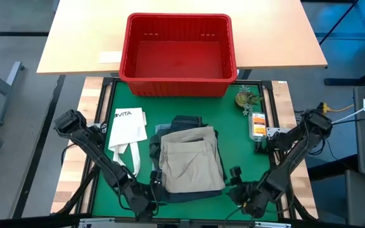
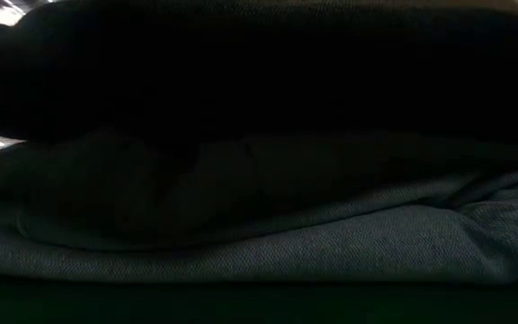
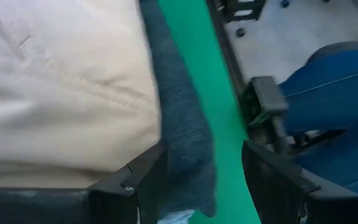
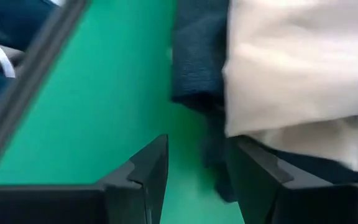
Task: Fold Laundry from Bin
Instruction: Move the stacked clothes to the center of the table
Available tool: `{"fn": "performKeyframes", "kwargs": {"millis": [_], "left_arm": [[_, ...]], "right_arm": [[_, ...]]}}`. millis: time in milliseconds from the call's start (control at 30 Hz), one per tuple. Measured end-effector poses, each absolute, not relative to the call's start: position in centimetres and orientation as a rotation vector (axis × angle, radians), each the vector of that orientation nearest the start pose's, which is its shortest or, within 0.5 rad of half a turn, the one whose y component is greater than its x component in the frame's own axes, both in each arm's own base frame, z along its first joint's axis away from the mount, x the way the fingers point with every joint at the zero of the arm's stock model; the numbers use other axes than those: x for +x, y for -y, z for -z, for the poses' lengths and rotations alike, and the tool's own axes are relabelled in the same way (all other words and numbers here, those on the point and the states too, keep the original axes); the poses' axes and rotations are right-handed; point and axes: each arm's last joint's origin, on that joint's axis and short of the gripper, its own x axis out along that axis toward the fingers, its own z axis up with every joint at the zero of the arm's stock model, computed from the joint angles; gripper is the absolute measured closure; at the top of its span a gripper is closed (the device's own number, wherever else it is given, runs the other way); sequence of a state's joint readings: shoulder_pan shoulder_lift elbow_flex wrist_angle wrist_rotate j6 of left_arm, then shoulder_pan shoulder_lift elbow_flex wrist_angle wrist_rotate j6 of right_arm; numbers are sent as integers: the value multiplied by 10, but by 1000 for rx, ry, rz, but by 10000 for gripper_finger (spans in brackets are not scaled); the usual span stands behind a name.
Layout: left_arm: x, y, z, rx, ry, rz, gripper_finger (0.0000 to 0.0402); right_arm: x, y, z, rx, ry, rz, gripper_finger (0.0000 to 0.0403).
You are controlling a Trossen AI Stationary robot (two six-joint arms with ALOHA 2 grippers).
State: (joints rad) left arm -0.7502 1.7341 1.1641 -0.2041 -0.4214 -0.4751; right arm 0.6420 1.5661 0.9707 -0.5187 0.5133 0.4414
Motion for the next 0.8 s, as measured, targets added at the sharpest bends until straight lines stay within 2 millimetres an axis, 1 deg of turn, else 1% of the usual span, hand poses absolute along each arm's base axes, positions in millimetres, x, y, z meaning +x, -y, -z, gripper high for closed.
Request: {"fn": "performKeyframes", "kwargs": {"millis": [167, 367, 533, 633, 800], "left_arm": [[282, 245, -201, 15, -720, 120, 205], [286, 248, -184, 47, -752, 114, 205], [287, 249, -177, 59, -766, 110, 205], [287, 249, -177, 59, -768, 107, 205], [293, 241, -177, 47, -774, 87, 206]], "right_arm": [[252, -167, -177, -288, -928, 179, 244], [255, -167, -166, -359, -914, 252, 244], [257, -168, -157, -396, -917, 281, 244], [258, -169, -149, -413, -938, 281, 244], [265, -167, -136, -412, -958, 292, 244]]}}
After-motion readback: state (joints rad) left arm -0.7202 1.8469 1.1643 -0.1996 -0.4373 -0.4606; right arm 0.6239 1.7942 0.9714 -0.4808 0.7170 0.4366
